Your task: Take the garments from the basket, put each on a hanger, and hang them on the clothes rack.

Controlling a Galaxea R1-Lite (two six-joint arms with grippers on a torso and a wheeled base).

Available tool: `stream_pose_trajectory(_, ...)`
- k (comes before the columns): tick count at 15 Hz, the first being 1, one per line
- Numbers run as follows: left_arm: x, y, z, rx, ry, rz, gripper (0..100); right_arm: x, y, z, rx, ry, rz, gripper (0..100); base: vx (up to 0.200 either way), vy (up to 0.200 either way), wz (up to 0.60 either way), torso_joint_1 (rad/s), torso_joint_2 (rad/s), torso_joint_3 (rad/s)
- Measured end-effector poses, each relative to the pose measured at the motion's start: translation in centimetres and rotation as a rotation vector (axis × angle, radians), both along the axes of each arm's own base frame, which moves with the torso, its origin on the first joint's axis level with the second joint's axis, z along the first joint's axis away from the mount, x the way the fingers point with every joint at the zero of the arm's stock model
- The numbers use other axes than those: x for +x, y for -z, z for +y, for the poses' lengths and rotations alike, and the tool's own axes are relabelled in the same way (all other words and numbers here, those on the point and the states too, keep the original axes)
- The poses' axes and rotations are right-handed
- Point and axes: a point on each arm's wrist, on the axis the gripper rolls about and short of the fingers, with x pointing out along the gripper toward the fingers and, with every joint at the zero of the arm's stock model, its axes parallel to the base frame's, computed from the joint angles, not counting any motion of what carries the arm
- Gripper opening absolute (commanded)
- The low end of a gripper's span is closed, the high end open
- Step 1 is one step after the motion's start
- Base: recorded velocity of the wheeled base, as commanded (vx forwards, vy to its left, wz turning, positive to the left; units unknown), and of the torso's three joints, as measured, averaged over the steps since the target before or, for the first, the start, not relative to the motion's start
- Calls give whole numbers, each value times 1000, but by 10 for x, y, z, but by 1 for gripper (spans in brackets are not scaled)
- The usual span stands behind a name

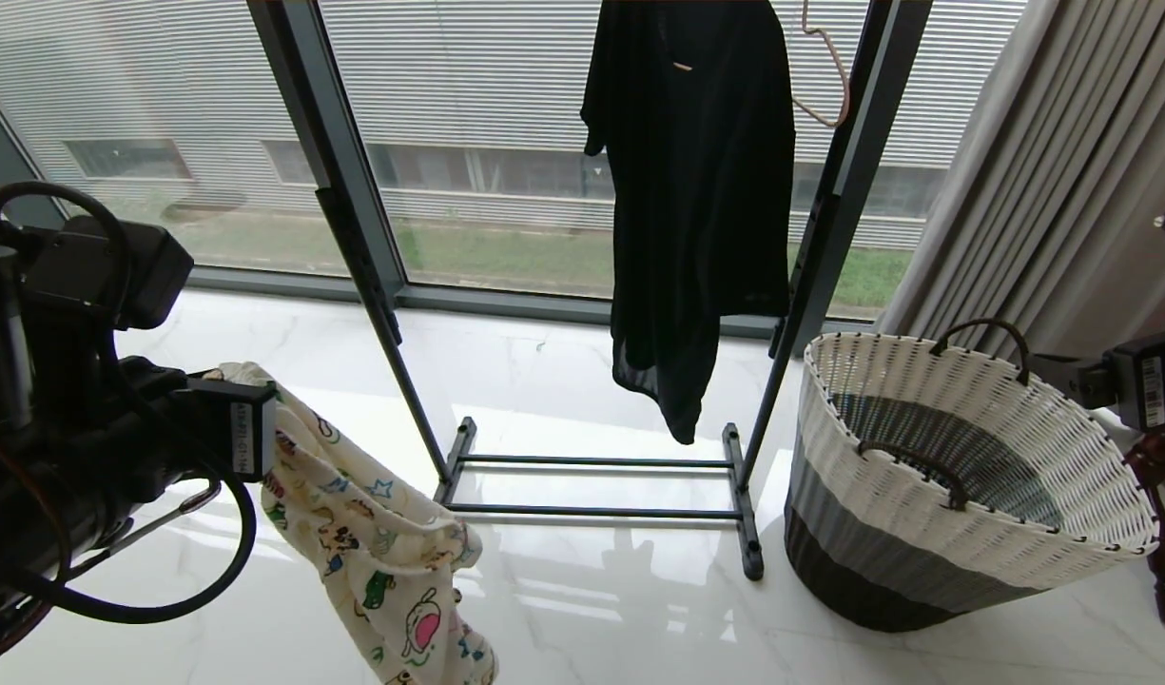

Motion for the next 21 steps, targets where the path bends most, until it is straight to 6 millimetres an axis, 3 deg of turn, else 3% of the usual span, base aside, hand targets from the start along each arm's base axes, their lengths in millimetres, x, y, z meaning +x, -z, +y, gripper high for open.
stream_pose_trajectory(21, -8, -1, 4, 14, 3, -14, 0, 2, -5, 2, 16, -31, -48, 100, 0, 0, 0, 177, -451, -272)
